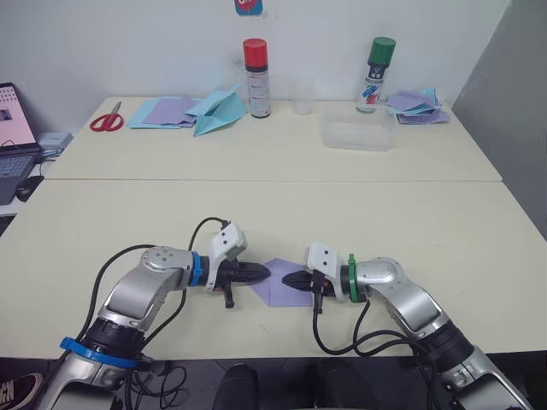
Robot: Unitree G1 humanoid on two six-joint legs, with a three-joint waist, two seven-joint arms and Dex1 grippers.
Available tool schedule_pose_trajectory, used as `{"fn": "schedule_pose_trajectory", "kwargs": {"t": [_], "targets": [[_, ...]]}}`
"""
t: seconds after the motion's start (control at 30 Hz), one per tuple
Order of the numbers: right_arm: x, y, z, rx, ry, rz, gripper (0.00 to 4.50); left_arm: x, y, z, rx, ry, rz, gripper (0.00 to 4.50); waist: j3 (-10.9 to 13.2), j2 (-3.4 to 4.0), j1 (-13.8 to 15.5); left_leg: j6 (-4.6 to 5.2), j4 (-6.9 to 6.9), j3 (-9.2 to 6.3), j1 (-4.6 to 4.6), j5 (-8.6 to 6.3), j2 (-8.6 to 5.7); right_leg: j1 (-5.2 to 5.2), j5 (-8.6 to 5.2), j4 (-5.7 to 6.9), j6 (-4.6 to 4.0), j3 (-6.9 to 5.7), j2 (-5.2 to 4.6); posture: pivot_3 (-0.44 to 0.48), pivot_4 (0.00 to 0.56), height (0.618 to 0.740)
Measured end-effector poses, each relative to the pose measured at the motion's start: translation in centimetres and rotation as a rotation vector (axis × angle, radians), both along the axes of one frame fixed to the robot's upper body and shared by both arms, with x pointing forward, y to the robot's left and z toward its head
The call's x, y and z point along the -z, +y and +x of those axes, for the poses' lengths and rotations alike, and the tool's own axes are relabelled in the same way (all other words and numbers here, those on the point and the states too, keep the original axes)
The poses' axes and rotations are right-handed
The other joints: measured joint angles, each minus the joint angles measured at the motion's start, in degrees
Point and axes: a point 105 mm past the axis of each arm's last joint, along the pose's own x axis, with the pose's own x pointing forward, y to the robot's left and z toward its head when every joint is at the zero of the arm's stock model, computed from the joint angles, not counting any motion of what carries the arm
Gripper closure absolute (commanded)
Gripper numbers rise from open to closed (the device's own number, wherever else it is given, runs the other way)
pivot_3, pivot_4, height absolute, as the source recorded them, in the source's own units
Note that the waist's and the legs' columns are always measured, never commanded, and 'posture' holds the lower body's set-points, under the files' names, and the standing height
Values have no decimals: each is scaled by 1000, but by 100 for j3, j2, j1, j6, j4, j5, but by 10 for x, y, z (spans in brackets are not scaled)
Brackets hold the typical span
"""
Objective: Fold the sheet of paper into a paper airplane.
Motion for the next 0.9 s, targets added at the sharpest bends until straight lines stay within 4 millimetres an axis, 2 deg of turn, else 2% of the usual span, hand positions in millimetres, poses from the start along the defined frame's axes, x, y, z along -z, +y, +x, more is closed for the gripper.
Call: {"fn": "schedule_pose_trajectory", "kwargs": {"t": [0.27,0.47,0.67,0.77,0.9], "targets": [[0,0,0,0,2,-4,4480,5,27,-5,-1,-56,58,4500,-2,3,1,0,-2,2,8,0,1,4,0,-1,-1,1,-2,0,150,740],[2,-1,1,3,9,-7,4480,11,46,-3,-128,37,-49,4500,-12,11,-3,0,-3,2,24,0,2,9,0,10,-1,1,-2,0,150,740],[3,0,0,-2,13,-11,4480,16,67,-8,-220,60,-70,4500,-27,22,-16,0,-17,8,53,0,6,14,-4,26,-6,7,-2,0,150,740],[4,0,0,-7,13,-11,4480,14,76,-9,-262,53,-63,4500,-29,25,-14,0,-34,10,65,0,5,15,-6,26,-9,9,-2,0,150,740],[3,0,-1,-13,14,-8,4480,6,78,-8,-311,54,-60,4500,-27,22,-11,0,-52,10,67,1,5,10,-8,25,-14,8,-2,0,150,740]]}}
